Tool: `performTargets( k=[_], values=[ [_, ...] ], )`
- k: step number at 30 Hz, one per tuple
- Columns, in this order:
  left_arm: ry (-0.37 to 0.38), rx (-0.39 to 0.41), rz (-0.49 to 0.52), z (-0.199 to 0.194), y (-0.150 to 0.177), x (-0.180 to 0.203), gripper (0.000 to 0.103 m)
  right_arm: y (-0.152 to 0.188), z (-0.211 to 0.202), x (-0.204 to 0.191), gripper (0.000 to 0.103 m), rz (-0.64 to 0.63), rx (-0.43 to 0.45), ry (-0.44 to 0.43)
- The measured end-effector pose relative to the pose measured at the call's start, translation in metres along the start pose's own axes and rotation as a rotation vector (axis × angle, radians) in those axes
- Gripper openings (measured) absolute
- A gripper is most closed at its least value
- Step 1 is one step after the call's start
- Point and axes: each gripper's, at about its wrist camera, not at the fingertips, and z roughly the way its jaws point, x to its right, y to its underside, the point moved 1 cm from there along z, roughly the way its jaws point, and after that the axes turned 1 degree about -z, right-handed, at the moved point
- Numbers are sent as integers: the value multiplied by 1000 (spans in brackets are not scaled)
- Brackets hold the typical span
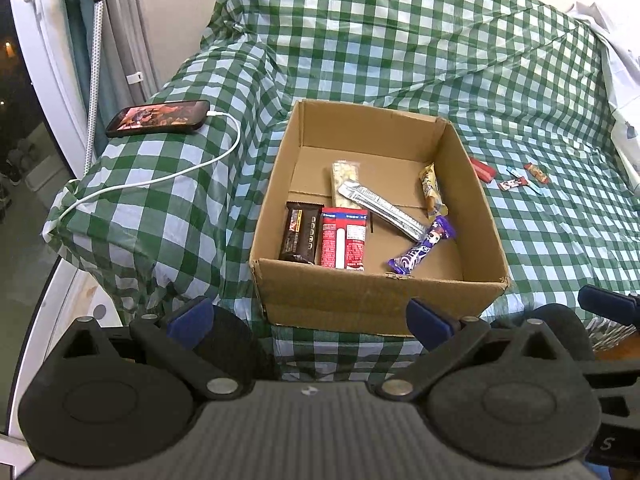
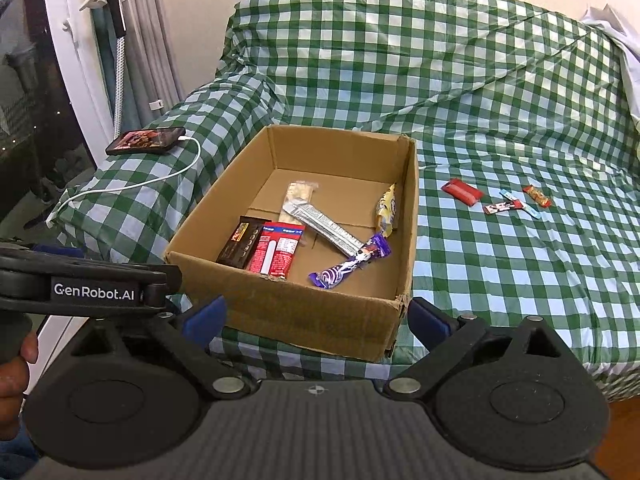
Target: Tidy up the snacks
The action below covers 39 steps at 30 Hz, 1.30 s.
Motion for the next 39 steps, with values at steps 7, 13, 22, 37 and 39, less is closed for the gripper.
performTargets(
  k=[7,13,22,37,39],
  values=[
    [-1,-1,0,0,1,0,103,1,0,-1,97,1,0,-1],
    [-2,-6,3,0,2,1,103,1,0,-1,97,2,0,0],
    [-6,-15,9,2,2,3,103,3,1,-2,97,3,-4,-1],
    [-4,-38,10,9,2,2,103,12,4,1,98,7,-20,-3],
    [-4,-41,10,11,2,2,103,12,3,1,98,8,-20,-4]
  ],
)
